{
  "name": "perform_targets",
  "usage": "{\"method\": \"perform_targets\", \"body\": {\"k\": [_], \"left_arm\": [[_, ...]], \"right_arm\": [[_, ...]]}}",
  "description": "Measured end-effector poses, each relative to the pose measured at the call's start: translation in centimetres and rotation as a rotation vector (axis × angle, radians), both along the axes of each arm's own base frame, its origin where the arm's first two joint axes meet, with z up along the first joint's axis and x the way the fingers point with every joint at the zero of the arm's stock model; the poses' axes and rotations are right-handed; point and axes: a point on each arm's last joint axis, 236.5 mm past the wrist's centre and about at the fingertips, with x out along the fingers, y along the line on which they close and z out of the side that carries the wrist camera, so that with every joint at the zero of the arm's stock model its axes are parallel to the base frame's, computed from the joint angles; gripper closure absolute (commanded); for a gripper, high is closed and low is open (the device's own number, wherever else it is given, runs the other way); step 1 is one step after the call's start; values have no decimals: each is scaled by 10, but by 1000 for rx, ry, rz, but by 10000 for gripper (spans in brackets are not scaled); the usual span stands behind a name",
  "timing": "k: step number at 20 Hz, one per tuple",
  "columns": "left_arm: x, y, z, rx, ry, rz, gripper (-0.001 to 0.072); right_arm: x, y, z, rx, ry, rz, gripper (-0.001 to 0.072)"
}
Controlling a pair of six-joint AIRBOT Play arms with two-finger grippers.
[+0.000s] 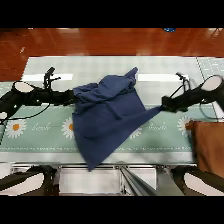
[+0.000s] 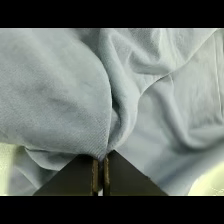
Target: Fold the shirts.
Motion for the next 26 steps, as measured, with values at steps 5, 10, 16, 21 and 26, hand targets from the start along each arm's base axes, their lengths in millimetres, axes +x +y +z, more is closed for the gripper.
{"method": "perform_targets", "body": {"k": [5, 10, 16, 21, 26], "left_arm": [[2, 1, 0, 3, -6, 7, 684], [-1, -6, 0, 3, -4, -10, 684], [-3, -11, 0, 2, -4, -25, 460], [7, 22, 11, 15, -1, 10, 198], [9, 109, 28, -8, 59, 169, 198]], "right_arm": [[81, -49, 24, -27, -128, -110, 690], [175, -63, 35, 49, -246, -215, 689], [208, -51, 23, 199, -215, -274, 304], [178, -85, 64, 216, -201, -260, 304], [88, -166, 79, -55, -128, -333, 304]]}}
